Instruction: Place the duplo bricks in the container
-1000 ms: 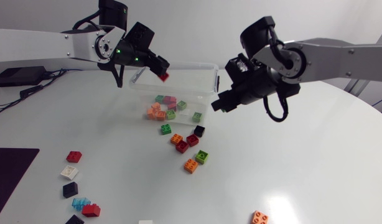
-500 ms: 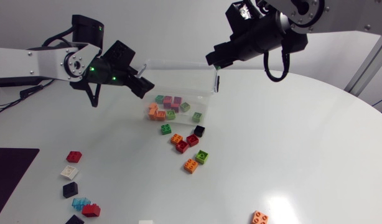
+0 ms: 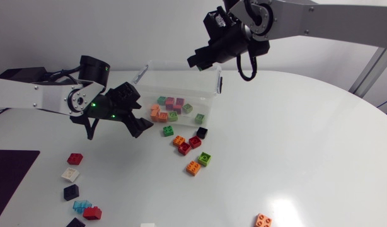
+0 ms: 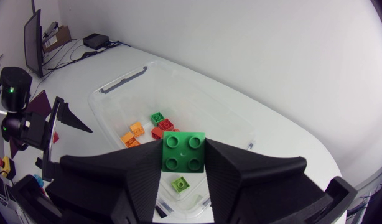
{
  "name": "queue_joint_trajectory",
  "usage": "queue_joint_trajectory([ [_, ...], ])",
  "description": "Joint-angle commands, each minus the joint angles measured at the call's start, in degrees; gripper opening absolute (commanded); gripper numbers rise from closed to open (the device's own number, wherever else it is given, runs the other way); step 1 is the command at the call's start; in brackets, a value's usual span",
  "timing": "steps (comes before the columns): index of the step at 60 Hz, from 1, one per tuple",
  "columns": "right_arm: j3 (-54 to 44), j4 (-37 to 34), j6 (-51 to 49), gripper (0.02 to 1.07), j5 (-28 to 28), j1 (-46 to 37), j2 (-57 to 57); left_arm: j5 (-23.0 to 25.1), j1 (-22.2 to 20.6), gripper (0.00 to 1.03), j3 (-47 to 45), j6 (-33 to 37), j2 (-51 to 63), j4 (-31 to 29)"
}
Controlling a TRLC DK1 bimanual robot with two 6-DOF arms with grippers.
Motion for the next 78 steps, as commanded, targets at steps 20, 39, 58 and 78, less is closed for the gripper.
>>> queue_joint_trajectory([
  [20, 4.53, 3.42, 0.64, 1.01, -0.84, -1.18, 8.05, 5.27, -0.78, 0.99, -1.29, 3.13, 12.39, 11.12],
  [39, -10.32, 6.84, 0.02, 1.02, -2.16, -1.62, -3.90, 9.13, -0.60, 0.99, 1.96, 3.39, 19.24, 15.61],
  [58, -28.17, 9.83, -0.94, 1.02, -5.15, -2.41, -15.33, 11.24, -1.13, 0.98, 4.25, 3.21, 22.67, 16.66],
  [78, -42.67, 14.05, -6.39, 1.02, -8.75, -5.93, -18.23, 13.09, -2.71, 0.83, 6.18, 3.04, 24.34, 16.57],
])
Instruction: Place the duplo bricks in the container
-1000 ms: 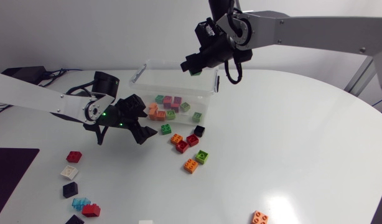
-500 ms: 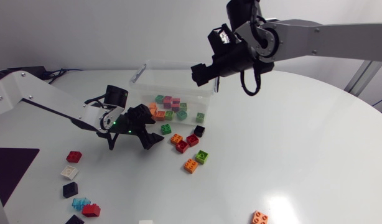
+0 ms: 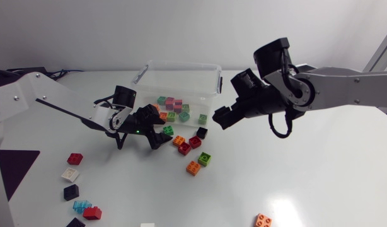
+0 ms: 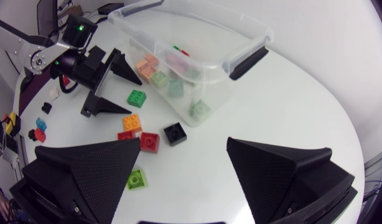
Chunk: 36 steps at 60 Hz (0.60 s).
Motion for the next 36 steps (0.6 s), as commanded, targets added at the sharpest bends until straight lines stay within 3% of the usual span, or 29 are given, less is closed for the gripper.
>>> queue_joint_trajectory([
  [1, -3.09, 1.59, -3.09, 1.02, -0.97, -1.30, 0.00, 0.78, -0.63, 0.82, 1.20, 1.05, 1.90, 0.33],
  [16, -2.82, 5.73, -9.95, 1.02, -2.46, -2.09, 9.23, 1.93, -1.16, 0.53, 1.37, 1.14, 2.42, -0.19],
  [26, -0.89, 8.27, -13.29, 1.02, -3.43, -1.47, 15.91, 2.19, -1.25, 0.20, 0.84, 1.67, 1.98, -0.55],
  [31, 0.78, 8.63, -14.52, 1.02, -4.05, -1.47, 18.72, 2.28, -1.16, 0.12, 0.58, 2.10, 1.02, -1.60],
  [36, 2.27, 9.24, -15.31, 1.02, -4.31, -1.30, 21.01, 2.37, -0.99, 0.11, -0.56, 2.10, -0.48, -1.78],
])
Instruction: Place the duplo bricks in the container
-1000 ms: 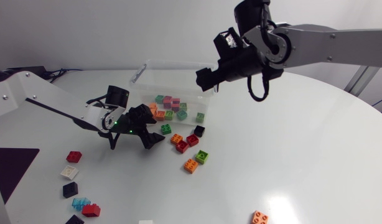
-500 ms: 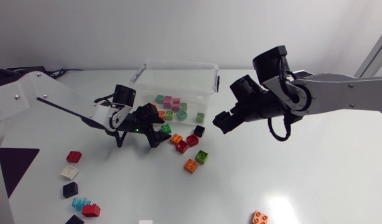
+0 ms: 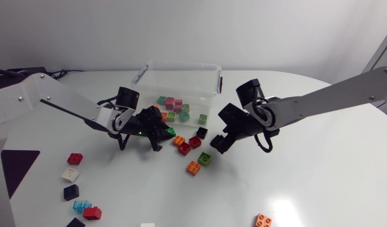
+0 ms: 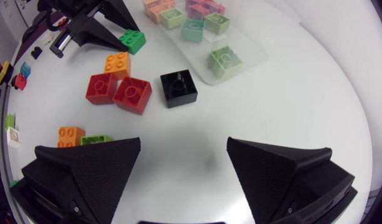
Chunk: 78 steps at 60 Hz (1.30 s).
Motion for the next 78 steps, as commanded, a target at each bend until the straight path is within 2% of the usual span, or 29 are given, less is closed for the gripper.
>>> queue_joint_trajectory([
  [1, 2.80, 1.33, -2.09, 1.02, -0.51, 0.37, 2.84, 0.49, -0.13, 0.11, -1.07, 1.23, -1.53, -1.36],
  [18, 8.16, 2.21, -2.35, 1.02, -1.12, 1.95, 9.70, 1.36, 1.45, 0.10, -7.13, 2.64, -9.35, -2.59],
  [23, 9.04, 2.47, -2.35, 0.97, -1.12, 2.47, 10.49, 1.89, 2.24, 0.11, -9.42, 2.90, -12.16, -2.68],
  [38, 11.59, 2.47, -2.00, 0.92, -1.12, 3.27, 12.69, 2.51, 4.26, 0.10, -14.34, 3.96, -19.28, -4.17],
  [47, 12.20, 2.56, -1.91, 0.75, -1.12, 3.79, 13.92, 3.03, 4.35, 0.10, -16.89, 3.78, -25.35, -5.58],
  [58, 12.12, 2.56, -2.00, 0.33, -1.12, 4.14, 14.45, 3.30, 4.35, 0.10, -17.24, 2.29, -32.03, -7.69],
  [78, 3.24, 1.15, -2.26, 0.33, -1.03, 3.27, 1.97, 3.21, 3.38, 0.11, -5.90, -8.70, -33.26, -8.39],
])
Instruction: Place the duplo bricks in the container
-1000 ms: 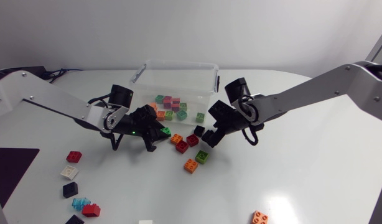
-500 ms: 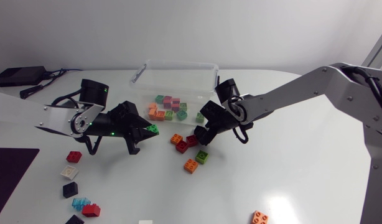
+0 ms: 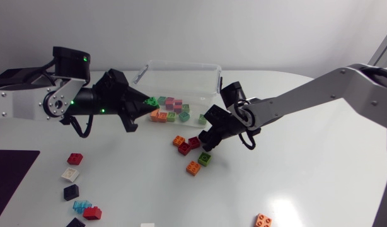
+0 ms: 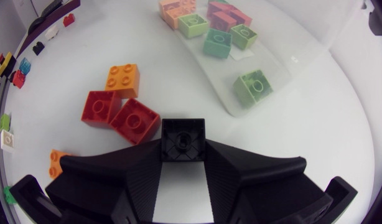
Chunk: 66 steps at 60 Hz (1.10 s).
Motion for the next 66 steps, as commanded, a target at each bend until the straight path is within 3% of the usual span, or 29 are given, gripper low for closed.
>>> queue_joint_trajectory([
  [1, -3.28, -1.27, -1.04, 0.33, 0.06, -0.45, -6.00, 0.46, -0.77, 0.11, 5.03, -4.36, 0.54, -0.20],
  [15, -7.85, -4.97, -0.60, 0.33, 0.06, -0.80, -17.60, -3.41, -3.06, 0.11, 15.32, -8.93, 8.09, -0.02],
  [31, -9.34, -10.24, 0.63, 0.33, 0.06, -0.71, -28.23, -7.54, -2.88, 0.12, 26.65, -13.85, 17.41, -0.02],
  [37, -8.90, -12.00, 0.81, 0.33, 0.06, -0.45, -30.78, -10.18, -3.06, 0.37, 30.26, -14.99, 20.66, 0.16],
  [41, -7.67, -13.58, 0.81, 0.33, 0.06, -0.45, -32.19, -12.55, -3.23, 0.80, 32.02, -15.69, 22.33, 0.16],
  [42, -7.32, -14.02, 0.81, 0.33, 0.06, -0.45, -32.45, -13.70, -3.32, 1.03, 32.81, -16.13, 22.95, 0.16],
  [54, -0.02, -18.85, 1.95, 0.33, 0.06, -0.45, -34.12, -14.13, -3.23, 1.00, 32.28, -16.22, 22.77, -3.10],
  [66, 7.09, -19.73, 3.97, 0.33, 0.15, -0.01, -31.13, -14.13, -3.50, 1.00, 21.38, -13.58, 15.65, -2.74],
])
